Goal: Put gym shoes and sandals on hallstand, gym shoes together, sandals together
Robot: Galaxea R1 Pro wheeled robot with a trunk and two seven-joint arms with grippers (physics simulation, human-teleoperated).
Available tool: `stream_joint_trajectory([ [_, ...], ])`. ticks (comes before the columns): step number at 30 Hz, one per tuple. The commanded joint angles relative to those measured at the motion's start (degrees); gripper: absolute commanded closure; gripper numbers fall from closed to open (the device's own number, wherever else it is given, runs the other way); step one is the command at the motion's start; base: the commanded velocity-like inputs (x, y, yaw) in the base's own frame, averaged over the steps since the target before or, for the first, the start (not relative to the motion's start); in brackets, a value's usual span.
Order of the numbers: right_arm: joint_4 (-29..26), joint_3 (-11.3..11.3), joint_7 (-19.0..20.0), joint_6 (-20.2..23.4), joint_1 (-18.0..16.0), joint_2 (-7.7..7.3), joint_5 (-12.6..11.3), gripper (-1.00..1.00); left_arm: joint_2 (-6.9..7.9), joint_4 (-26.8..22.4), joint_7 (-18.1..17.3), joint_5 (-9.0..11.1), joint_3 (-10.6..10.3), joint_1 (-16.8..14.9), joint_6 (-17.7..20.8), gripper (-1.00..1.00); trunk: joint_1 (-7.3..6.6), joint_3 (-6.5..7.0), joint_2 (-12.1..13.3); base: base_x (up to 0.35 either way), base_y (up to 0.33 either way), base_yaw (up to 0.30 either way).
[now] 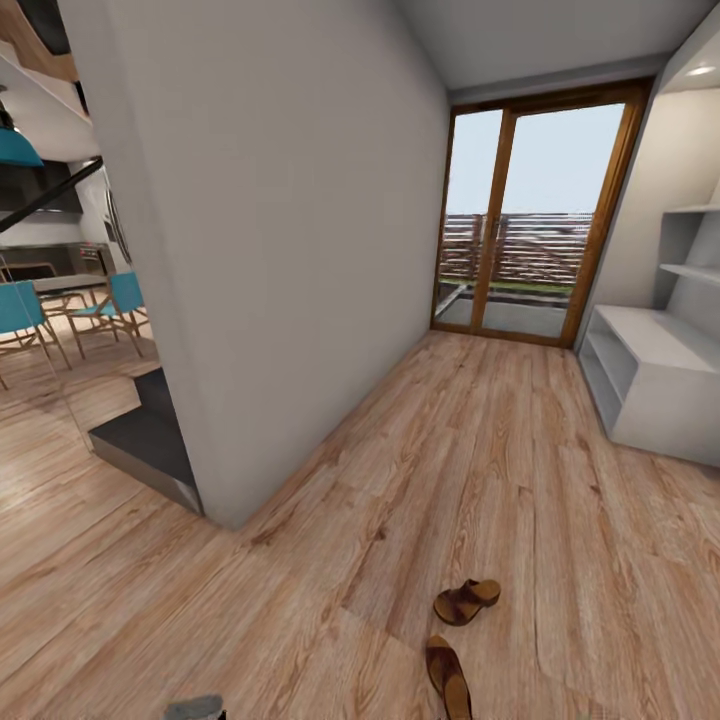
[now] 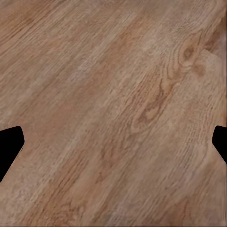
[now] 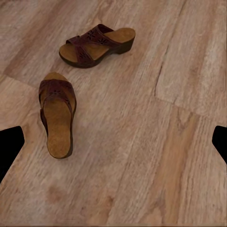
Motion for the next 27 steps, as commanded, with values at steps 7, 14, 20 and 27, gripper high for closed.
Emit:
stream_joint_trajectory([
  [7,-9.0,0.01,-0.1,0.14,-0.63,-0.06,-0.28,-1.0,-0.11,0.29,0.15,0.38,-0.21,-5.53,0.2,-1.0,1.54,-1.33,-2.84,0.0,0.0,0.0],
  [14,-15.02,0.01,-0.36,1.03,-2.55,-0.07,-0.29,-1.0,-0.26,0.51,0.13,0.35,-0.38,-9.85,0.42,-1.0,3.07,-2.59,-5.65,0.0,0.0,0.0],
  [20,-17.01,0.01,-0.43,3.98,-5.82,-0.07,-0.21,-1.0,-0.46,0.64,-0.06,0.28,-0.57,-11.68,0.57,-1.0,4.39,-3.66,-8.06,0.0,0.0,0.0],
  [27,-17.36,-0.09,-0.29,6.31,-7.69,-0.1,-0.11,-1.0,-0.48,0.72,-0.17,0.2,-0.73,-11.83,0.37,-1.0,5.27,-4.38,-9.66,0.0,0.0,0.0],
])
